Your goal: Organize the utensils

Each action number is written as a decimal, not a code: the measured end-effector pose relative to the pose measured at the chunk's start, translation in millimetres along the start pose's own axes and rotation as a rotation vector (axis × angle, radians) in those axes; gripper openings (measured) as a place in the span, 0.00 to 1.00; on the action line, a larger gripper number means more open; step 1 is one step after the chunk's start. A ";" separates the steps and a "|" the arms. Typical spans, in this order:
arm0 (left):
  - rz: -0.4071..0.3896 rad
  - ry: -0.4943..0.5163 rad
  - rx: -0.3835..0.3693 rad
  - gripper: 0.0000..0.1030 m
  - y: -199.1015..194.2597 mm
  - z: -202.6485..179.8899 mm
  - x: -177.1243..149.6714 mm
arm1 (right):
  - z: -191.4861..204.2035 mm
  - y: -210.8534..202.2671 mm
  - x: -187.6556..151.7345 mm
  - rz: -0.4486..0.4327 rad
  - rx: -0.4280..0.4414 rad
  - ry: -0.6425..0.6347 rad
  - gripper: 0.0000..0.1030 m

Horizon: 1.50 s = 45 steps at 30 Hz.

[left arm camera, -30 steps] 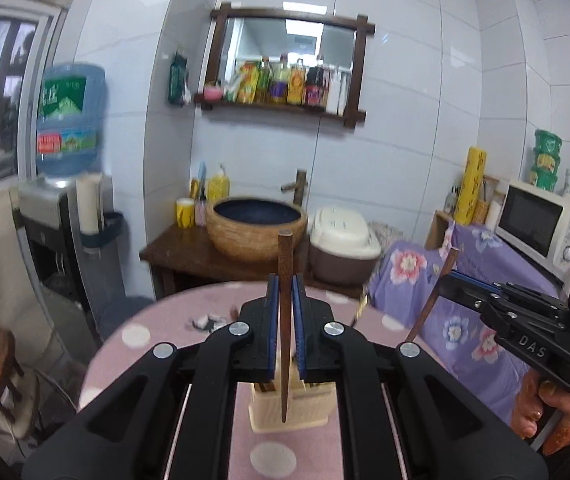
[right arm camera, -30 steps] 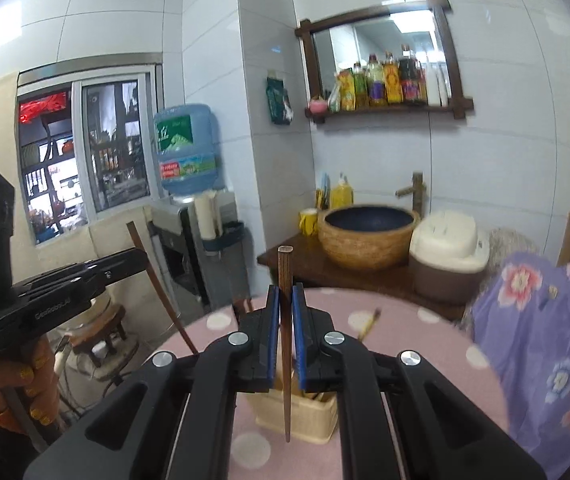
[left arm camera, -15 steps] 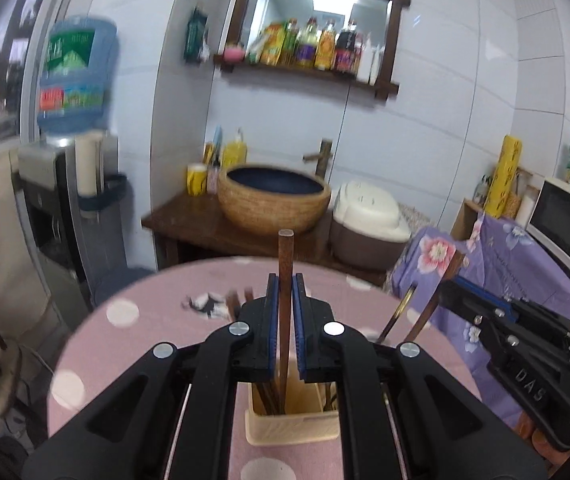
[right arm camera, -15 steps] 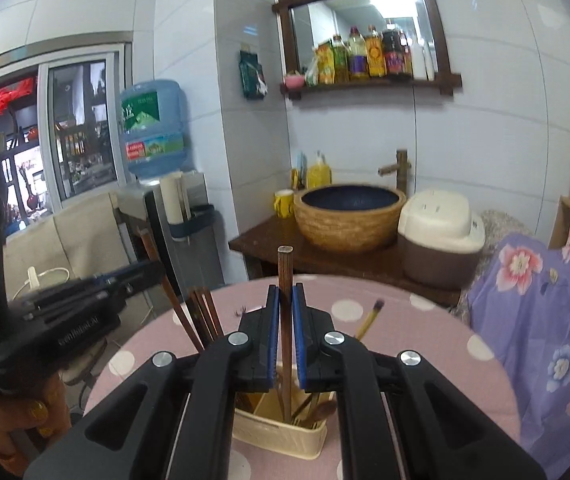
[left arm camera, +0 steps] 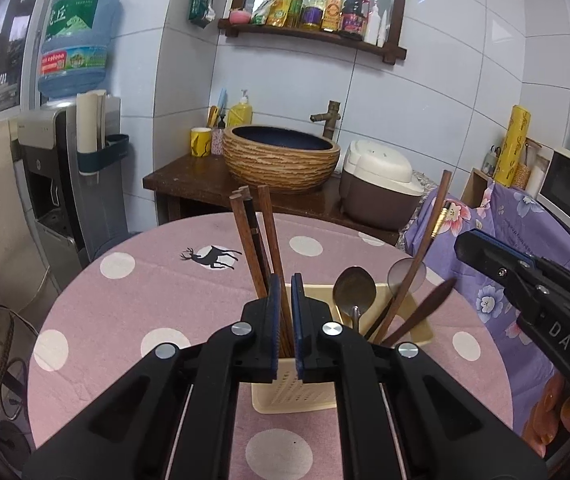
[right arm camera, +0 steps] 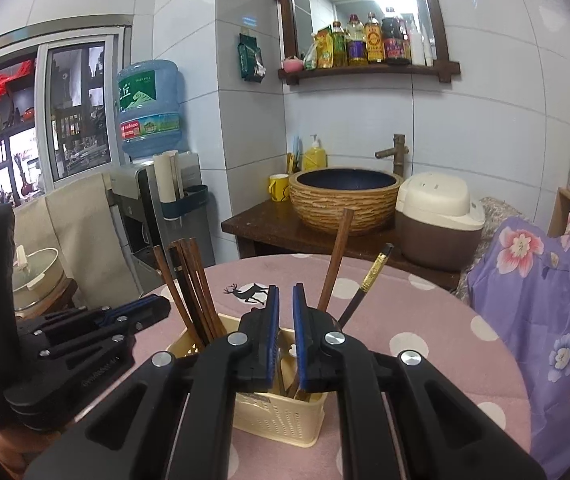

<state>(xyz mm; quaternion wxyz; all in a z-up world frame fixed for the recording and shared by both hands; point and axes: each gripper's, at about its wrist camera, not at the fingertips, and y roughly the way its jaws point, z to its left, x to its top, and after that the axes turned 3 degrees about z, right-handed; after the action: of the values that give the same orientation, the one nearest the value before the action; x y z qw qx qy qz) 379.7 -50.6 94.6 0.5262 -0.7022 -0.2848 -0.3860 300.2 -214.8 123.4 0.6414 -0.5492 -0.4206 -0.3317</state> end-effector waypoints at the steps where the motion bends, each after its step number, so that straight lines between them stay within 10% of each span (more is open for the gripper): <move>1: -0.013 0.007 -0.001 0.07 -7.0 0.6 -3.7 | 0.4 -7.5 -3.4 -0.016 -0.002 -0.002 0.16; 3: -0.034 0.022 0.000 0.21 -22.8 3.2 -15.3 | 1.1 -25.4 -14.2 -0.050 -0.014 -0.003 0.49; 5: -0.074 0.015 0.009 0.80 -42.3 9.6 -33.1 | 3.8 -47.3 -30.4 -0.095 -0.063 -0.018 0.67; 8: -0.170 0.007 0.036 0.92 -82.7 21.3 -76.7 | 15.3 -79.6 -68.9 -0.135 -0.144 -0.073 0.88; 22: -0.167 0.045 0.155 0.95 -211.2 4.4 -275.1 | 74.6 -195.1 -230.2 -0.181 -0.252 -0.075 0.95; 45: -0.282 0.057 0.175 0.95 -254.3 0.4 -281.8 | 83.0 -234.3 -257.6 -0.210 -0.161 -0.023 0.95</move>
<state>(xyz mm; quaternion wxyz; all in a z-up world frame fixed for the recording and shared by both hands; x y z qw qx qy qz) 22.6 23.8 -10.7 0.5339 -0.5957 -0.3979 -0.4493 -32.1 -183.8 -6.2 0.5519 -0.5558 -0.4552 -0.4234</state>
